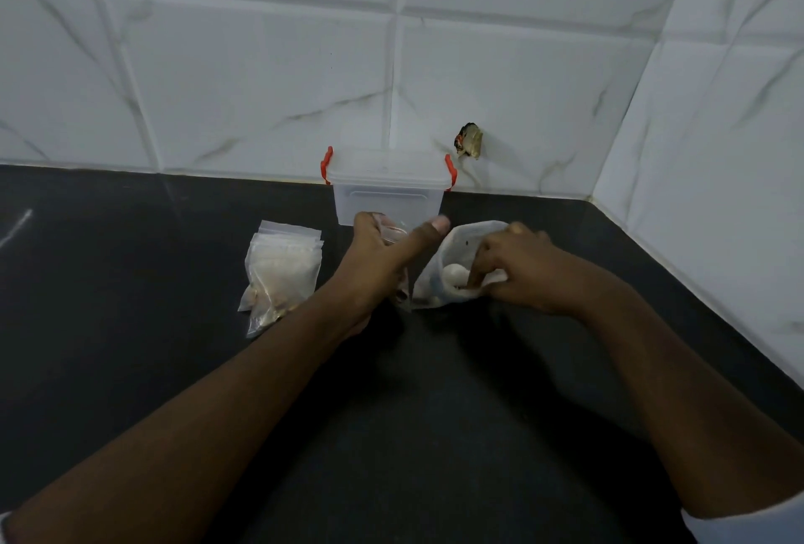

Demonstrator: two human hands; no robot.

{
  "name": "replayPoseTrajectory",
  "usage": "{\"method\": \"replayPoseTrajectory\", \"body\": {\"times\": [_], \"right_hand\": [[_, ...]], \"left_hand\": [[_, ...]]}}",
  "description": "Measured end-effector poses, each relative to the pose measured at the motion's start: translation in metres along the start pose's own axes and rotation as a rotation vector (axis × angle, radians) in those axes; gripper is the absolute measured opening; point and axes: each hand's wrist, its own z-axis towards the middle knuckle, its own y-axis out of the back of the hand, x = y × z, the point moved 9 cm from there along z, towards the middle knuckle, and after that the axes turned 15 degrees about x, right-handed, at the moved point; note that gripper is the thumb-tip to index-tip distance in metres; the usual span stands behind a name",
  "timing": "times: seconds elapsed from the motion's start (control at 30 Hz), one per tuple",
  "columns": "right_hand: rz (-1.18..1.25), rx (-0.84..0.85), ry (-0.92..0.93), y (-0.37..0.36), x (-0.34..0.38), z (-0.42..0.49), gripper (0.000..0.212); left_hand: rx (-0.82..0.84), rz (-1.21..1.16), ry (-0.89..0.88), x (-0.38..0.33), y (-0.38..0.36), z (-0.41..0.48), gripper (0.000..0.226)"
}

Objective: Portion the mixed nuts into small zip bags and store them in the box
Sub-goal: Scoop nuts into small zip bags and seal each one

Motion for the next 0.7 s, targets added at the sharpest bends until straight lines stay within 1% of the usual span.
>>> {"method": "replayPoseTrajectory", "body": {"times": [0.03, 0.07, 0.1, 0.13, 0.17, 0.2, 0.23, 0.27, 0.33, 0.4, 0.47, 0.5, 0.6, 0.63, 0.7], "right_hand": [[-0.016, -0.023, -0.025, 0.002, -0.005, 0.000, 0.027], [-0.006, -0.093, -0.022, 0.007, -0.008, -0.003, 0.029], [0.047, -0.206, 0.012, 0.016, -0.007, -0.007, 0.030], [0.151, -0.344, 0.079, 0.026, -0.005, -0.014, 0.029], [0.282, -0.445, 0.157, 0.033, 0.001, -0.021, 0.026], [0.404, -0.488, 0.225, 0.036, 0.008, -0.025, 0.025], [0.488, -0.489, 0.278, 0.036, 0.019, -0.025, 0.028], [0.518, -0.475, 0.310, 0.033, 0.029, -0.022, 0.030], [0.441, -0.492, 0.347, 0.029, 0.044, -0.017, 0.023], [0.412, -0.580, 0.376, 0.032, 0.047, -0.021, 0.013], [0.453, -0.660, 0.360, 0.037, 0.038, -0.028, 0.011], [0.449, -0.664, 0.352, 0.038, 0.036, -0.029, 0.012], [0.362, -0.529, 0.354, 0.030, 0.042, -0.020, 0.018], [0.344, -0.538, 0.358, 0.030, 0.044, -0.020, 0.019], [0.339, -0.650, 0.351, 0.037, 0.041, -0.029, 0.020]], "left_hand": [[0.025, -0.048, 0.007, 0.001, -0.003, -0.001, 0.069], [0.039, -0.110, 0.009, 0.002, -0.006, -0.001, 0.068], [0.043, -0.163, 0.009, 0.003, -0.007, -0.001, 0.072], [0.048, -0.193, 0.008, 0.004, -0.008, -0.001, 0.077], [0.056, -0.198, -0.001, 0.005, -0.009, -0.001, 0.084], [0.072, -0.198, -0.016, 0.005, -0.011, 0.000, 0.089], [0.095, -0.198, -0.032, 0.005, -0.014, 0.000, 0.090], [0.114, -0.194, -0.043, 0.004, -0.015, 0.000, 0.088], [0.120, -0.190, -0.041, 0.005, -0.016, 0.000, 0.084], [0.056, -0.216, -0.034, 0.006, -0.009, 0.000, 0.082], [-0.048, -0.254, -0.047, 0.004, 0.003, -0.002, 0.075], [-0.097, -0.277, -0.055, 0.002, 0.009, -0.003, 0.072], [-0.181, -0.331, -0.049, 0.002, 0.024, -0.003, 0.062], [-0.184, -0.337, -0.040, 0.002, 0.026, -0.002, 0.060], [-0.167, -0.328, -0.022, 0.003, 0.025, -0.001, 0.058]]}}
